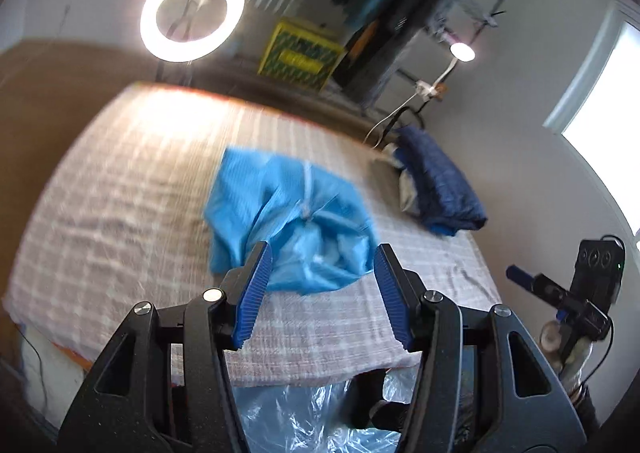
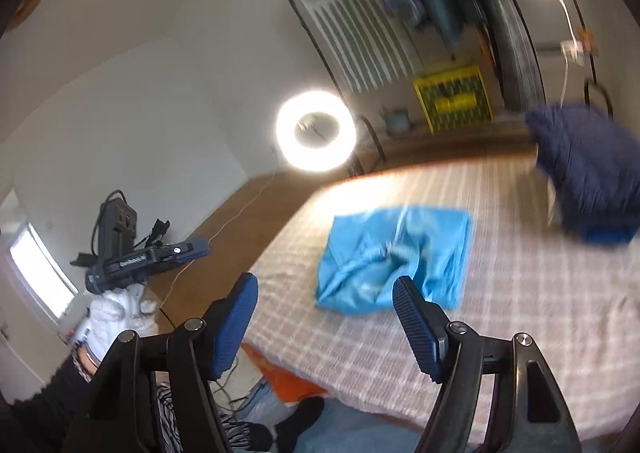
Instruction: Fold large clothes
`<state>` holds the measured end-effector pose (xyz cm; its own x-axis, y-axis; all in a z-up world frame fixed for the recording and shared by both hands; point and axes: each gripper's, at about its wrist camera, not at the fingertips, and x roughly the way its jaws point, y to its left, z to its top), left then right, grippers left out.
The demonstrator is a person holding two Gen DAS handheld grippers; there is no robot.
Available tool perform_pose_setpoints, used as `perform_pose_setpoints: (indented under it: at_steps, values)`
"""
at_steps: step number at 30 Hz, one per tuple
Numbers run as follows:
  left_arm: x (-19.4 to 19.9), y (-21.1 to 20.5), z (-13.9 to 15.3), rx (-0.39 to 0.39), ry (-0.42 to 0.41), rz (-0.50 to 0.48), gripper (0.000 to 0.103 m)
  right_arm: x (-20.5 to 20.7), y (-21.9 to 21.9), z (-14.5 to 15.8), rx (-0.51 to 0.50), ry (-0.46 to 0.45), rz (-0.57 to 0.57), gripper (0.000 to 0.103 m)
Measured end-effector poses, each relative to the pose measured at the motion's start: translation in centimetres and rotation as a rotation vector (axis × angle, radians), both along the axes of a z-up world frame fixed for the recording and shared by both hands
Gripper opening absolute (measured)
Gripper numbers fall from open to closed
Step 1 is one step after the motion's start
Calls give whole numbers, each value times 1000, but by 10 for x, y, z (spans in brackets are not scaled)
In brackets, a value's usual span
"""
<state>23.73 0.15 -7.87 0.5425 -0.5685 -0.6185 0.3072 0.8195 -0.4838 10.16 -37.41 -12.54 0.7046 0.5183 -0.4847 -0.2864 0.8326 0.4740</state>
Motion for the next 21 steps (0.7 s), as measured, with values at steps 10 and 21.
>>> perform_pose_setpoints:
  at_steps: [10,21]
  values:
    - [101,11,-127,-45,280,138,55,105,45,-135,135,373,-7,73]
    - [193,-1,-176,-85,340,100,55,150,49,-187,258,481,-18,6]
